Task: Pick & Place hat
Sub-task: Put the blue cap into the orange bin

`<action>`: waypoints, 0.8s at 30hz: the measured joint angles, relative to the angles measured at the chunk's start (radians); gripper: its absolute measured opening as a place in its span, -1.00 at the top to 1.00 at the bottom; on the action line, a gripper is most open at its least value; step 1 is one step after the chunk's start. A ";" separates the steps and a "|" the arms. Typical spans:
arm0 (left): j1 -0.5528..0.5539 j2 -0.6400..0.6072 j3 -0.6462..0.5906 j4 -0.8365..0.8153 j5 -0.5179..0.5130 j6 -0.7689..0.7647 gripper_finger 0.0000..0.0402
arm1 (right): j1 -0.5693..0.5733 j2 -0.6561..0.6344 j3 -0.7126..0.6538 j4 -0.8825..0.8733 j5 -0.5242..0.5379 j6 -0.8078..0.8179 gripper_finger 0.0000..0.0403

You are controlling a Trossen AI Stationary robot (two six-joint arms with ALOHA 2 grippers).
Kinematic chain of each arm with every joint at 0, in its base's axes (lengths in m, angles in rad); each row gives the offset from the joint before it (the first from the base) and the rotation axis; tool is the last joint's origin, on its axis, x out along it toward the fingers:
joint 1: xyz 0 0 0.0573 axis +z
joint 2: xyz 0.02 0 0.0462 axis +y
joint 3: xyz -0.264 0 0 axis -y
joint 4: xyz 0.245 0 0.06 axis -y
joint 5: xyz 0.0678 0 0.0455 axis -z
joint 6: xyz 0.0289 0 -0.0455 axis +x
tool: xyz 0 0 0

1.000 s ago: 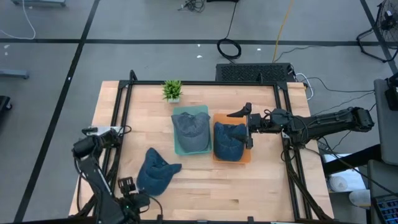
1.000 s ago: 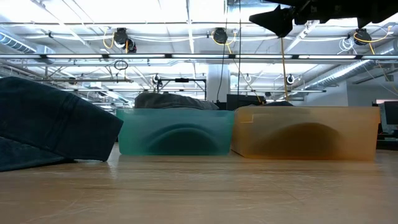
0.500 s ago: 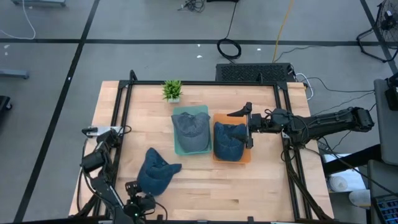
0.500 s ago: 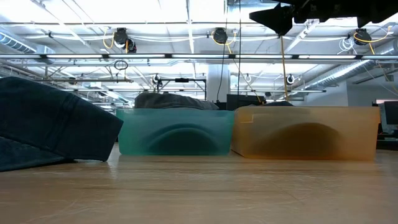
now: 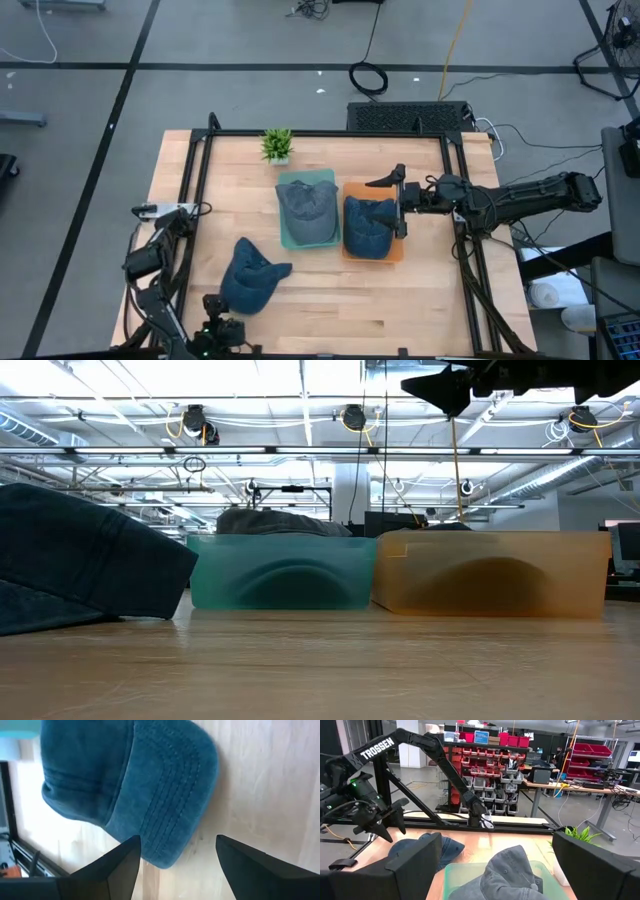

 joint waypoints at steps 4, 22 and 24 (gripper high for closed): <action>-0.012 0.000 -0.021 0.001 -0.022 -0.051 -0.33 | 0.000 0.000 0.000 0.024 0.000 -0.002 -0.82; 0.093 0.000 -0.242 0.026 -0.019 -0.157 -0.28 | 0.000 -0.021 0.000 0.042 -0.005 -0.030 -0.82; 0.101 0.000 -0.242 0.035 -0.043 -0.157 -0.13 | 0.000 -0.021 0.000 0.043 -0.005 -0.036 -0.82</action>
